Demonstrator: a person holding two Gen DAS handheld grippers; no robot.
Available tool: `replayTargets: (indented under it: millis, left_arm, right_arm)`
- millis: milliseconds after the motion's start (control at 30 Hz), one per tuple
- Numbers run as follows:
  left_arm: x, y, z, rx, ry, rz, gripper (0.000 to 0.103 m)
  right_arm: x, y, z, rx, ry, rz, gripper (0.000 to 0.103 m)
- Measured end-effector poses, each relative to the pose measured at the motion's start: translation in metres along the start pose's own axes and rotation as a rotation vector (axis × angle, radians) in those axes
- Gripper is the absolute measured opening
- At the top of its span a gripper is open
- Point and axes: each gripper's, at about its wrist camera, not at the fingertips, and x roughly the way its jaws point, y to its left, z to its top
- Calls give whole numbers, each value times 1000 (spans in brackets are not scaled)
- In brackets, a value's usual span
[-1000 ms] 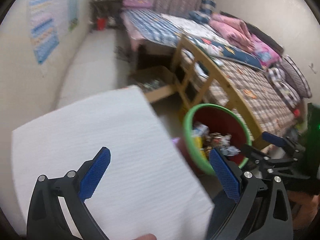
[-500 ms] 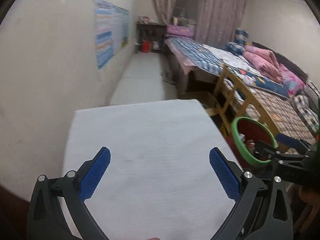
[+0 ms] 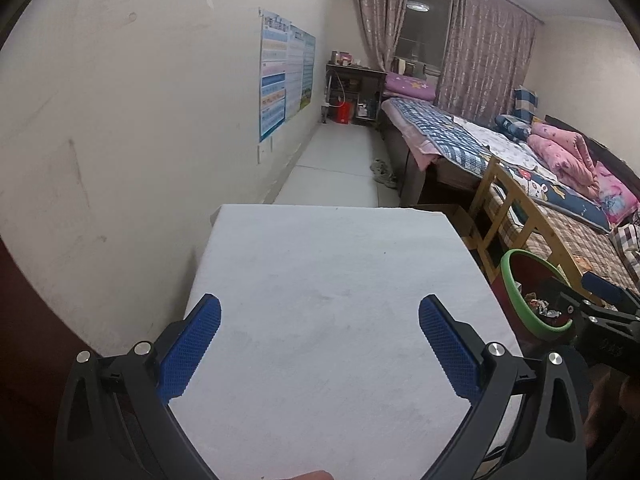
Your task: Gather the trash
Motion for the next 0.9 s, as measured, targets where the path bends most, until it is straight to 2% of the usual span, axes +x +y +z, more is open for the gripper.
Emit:
replayTargets:
  millis: [233, 667, 900]
  left_arm:
    - [-9, -11, -6, 58, -20, 12, 95]
    - [-24, -24, -8, 70, -42, -10, 95]
    - [-26, -26, -9, 62, -41, -4, 95]
  right_arm:
    - [-14, 0, -6, -4, -50, 24, 98]
    - [-30, -3, -10, -2, -104, 19, 98]
    - [-32, 0, -12, -18, -101, 27, 98]
